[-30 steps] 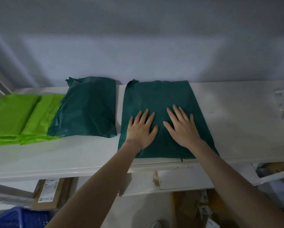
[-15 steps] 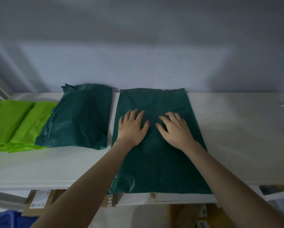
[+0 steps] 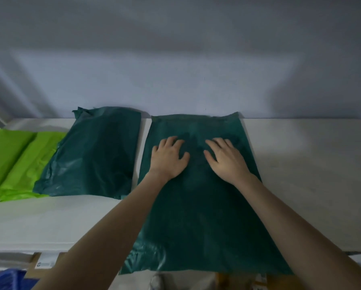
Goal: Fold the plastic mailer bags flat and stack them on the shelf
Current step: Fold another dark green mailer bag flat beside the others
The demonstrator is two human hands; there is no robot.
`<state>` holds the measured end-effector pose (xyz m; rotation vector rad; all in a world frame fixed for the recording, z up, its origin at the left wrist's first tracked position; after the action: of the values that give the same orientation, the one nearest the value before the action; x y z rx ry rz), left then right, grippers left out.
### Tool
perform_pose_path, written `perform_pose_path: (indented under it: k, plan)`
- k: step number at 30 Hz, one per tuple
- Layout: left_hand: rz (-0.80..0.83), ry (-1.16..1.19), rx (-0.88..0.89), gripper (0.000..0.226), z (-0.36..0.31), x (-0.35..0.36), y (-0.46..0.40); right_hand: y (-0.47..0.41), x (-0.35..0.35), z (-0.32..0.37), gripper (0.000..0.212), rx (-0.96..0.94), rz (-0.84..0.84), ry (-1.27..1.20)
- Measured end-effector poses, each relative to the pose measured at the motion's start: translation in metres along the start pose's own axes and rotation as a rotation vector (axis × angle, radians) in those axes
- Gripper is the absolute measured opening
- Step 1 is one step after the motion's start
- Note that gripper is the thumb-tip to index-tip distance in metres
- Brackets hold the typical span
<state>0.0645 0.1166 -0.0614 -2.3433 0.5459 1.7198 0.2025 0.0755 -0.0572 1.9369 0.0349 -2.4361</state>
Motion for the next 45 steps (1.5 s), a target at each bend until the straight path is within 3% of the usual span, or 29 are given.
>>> perform_pose_path:
  k: [4,11,16,21,24,32,35,38,41,45]
  plan:
    - [0.047,-0.092,0.123,0.052,-0.014,0.015,-0.034,-0.029,0.008,-0.001,0.053,-0.036,0.054,0.026]
    - [0.188,-0.085,0.101,0.050,0.004,0.053,-0.058,-0.055,0.050,-0.020,0.052,-0.041,0.199,0.010]
    - [0.109,-0.001,0.092,0.051,0.009,0.053,-0.058,-0.054,0.054,-0.027,0.051,-0.040,0.144,0.042]
    - [0.000,0.088,-0.153,0.075,0.053,0.035,-0.054,-0.055,0.046,-0.066,0.058,0.146,0.136,-0.051]
    - [0.011,0.035,-0.249,0.075,0.074,0.031,-0.050,-0.039,0.041,-0.116,0.052,0.295,0.209,0.060]
    - [0.092,0.063,-0.304,0.075,0.082,0.035,-0.052,-0.031,0.035,-0.123,0.051,0.312,0.229,0.079]
    - [-0.016,0.275,-0.310,0.067,0.081,0.019,-0.052,-0.036,0.028,-0.123,0.051,0.311,0.194,-0.030]
    - [-0.165,0.394,-0.284,0.054,0.083,-0.007,-0.052,-0.040,0.004,-0.121,0.058,0.353,0.025,-0.148]
    - [-0.128,0.232,-0.377,0.049,0.093,-0.016,-0.054,-0.039,-0.005,-0.135,0.054,0.499,-0.055,-0.307]
    - [-0.063,0.278,-0.497,0.034,0.109,-0.009,-0.049,-0.035,0.008,-0.148,0.043,0.642,-0.016,-0.471]
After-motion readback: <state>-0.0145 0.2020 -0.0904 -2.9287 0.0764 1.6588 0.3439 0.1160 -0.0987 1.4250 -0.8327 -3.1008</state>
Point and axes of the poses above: each hand's wrist, its own y-axis away from the middle knuckle, its own x-axis out of the palm, z = x × y, the point moved 10 cm from there along -y, towards the middle knuckle, and after that the axes turned 8 degrees about z, right-handed, at the moved point
